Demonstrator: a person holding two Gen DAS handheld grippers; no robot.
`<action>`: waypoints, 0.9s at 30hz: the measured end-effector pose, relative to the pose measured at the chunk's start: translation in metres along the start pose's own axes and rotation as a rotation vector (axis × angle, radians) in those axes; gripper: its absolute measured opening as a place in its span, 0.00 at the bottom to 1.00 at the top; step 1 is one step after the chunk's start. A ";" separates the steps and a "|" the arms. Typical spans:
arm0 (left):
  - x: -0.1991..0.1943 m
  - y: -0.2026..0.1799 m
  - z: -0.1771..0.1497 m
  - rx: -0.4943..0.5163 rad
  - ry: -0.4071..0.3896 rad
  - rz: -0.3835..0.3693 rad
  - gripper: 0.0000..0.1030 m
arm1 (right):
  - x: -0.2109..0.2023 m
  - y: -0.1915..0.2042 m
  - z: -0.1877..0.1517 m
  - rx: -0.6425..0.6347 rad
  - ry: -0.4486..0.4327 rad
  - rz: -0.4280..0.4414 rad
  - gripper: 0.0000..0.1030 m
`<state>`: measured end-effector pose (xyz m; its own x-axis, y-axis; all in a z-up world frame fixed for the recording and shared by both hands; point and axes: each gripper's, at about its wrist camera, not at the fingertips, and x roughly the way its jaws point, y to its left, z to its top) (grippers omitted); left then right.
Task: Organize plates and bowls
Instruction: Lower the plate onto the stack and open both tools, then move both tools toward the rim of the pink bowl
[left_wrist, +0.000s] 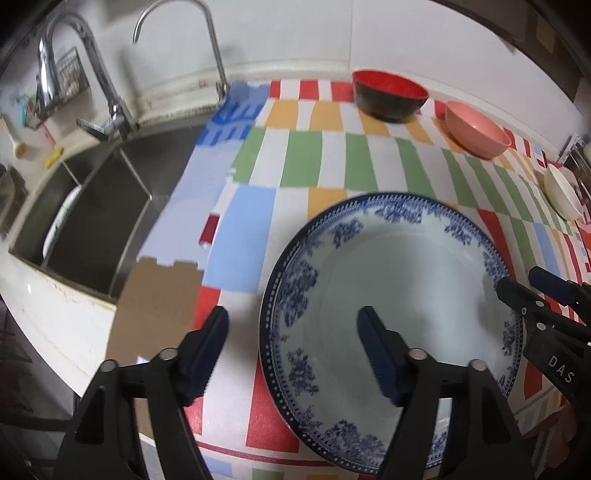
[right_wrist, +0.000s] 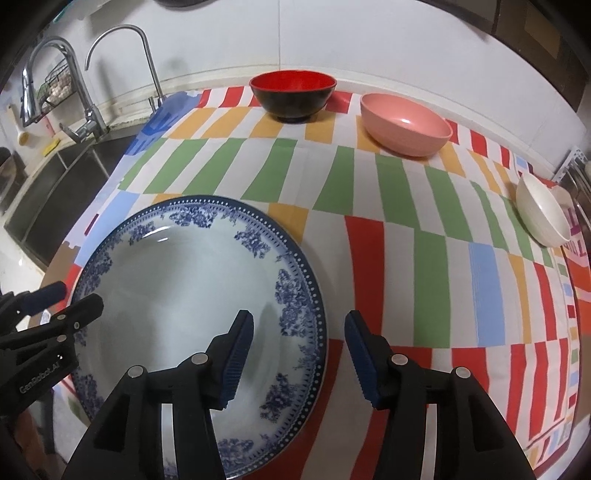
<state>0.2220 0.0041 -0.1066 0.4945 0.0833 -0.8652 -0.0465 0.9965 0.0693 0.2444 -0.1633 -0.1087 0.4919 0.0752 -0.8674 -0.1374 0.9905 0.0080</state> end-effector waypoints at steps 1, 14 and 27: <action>-0.003 -0.003 0.002 0.013 -0.021 0.021 0.77 | -0.003 -0.001 0.000 0.004 -0.007 0.007 0.51; -0.035 -0.044 0.031 0.083 -0.172 -0.005 0.86 | -0.038 -0.035 0.006 0.043 -0.160 -0.057 0.51; -0.056 -0.100 0.060 0.122 -0.251 -0.030 0.88 | -0.054 -0.093 0.023 0.070 -0.206 -0.036 0.65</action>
<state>0.2516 -0.0994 -0.0354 0.6945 0.0379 -0.7185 0.0682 0.9907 0.1181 0.2506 -0.2567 -0.0512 0.6617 0.0543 -0.7478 -0.0596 0.9980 0.0198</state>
